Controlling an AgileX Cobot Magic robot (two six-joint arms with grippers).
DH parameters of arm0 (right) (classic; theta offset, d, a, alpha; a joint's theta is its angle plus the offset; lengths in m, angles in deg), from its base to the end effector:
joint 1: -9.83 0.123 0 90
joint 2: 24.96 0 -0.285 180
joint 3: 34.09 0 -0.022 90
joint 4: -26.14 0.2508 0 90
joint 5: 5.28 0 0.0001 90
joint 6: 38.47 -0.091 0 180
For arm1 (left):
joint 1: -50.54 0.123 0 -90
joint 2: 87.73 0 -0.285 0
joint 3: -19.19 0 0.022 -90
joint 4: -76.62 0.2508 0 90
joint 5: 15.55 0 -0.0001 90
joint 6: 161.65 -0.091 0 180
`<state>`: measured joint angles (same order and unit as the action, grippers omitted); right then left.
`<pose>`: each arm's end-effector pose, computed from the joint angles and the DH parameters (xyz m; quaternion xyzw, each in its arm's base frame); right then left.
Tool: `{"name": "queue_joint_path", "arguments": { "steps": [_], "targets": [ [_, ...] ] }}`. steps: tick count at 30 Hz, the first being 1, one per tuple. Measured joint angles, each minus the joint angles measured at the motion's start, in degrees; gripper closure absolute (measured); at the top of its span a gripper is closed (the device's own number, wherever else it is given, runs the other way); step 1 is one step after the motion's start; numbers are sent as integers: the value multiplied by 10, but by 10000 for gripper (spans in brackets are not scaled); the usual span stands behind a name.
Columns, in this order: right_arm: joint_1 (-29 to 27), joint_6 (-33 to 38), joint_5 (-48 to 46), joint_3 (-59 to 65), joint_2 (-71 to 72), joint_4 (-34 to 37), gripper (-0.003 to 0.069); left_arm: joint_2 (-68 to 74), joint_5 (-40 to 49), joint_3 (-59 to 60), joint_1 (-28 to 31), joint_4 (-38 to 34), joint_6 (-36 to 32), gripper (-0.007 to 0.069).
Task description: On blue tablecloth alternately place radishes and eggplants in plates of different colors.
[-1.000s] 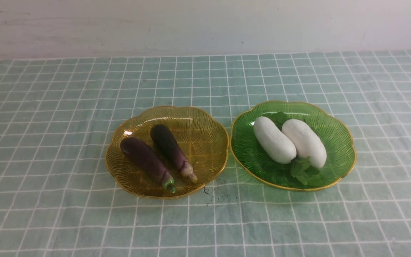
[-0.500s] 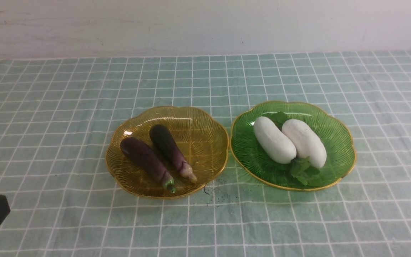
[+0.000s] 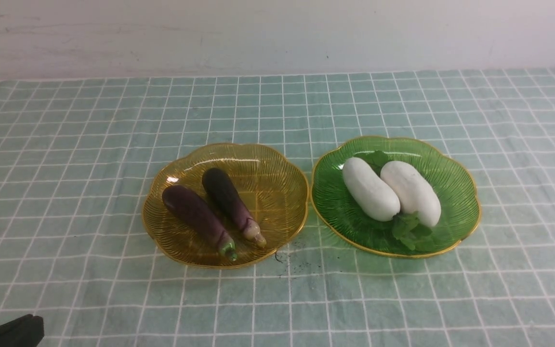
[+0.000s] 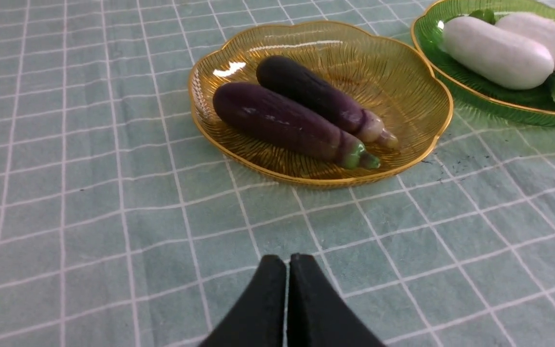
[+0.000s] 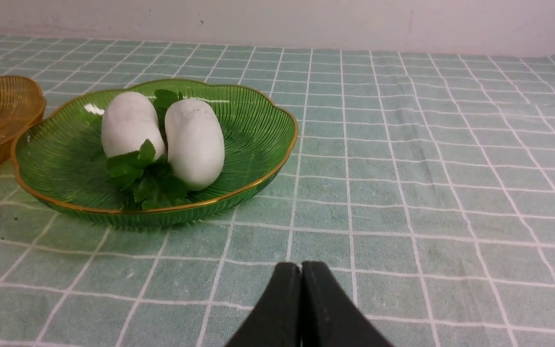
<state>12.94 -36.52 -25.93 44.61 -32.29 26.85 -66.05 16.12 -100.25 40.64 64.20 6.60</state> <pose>0.0530 0.0033 0.1725 -0.0321 0.8015 0.0113 0.5970 0.0610 -0.0211 0.2481 0.1111 0.8272 -0.0890 0.5436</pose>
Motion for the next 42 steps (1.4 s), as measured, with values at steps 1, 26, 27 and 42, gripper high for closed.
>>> {"name": "queue_joint_path", "arguments": {
  "steps": [1, 26, 27, 42],
  "targets": [
    [0, 0, 0, 0, 0, 0, 673, -1, -2, 1, 0, 4, 0, 632],
    [0, 0, -1, 0, 0, 0, 673, -145, -94, 181, 106, 102, 113, 632],
    [0, 0, -1, 0, 0, 0, 673, -145, -94, 181, 96, 105, 114, 632],
    [0, 0, -1, 0, 0, 0, 673, -145, -94, 181, 84, 111, 122, 632]
  ]
}}
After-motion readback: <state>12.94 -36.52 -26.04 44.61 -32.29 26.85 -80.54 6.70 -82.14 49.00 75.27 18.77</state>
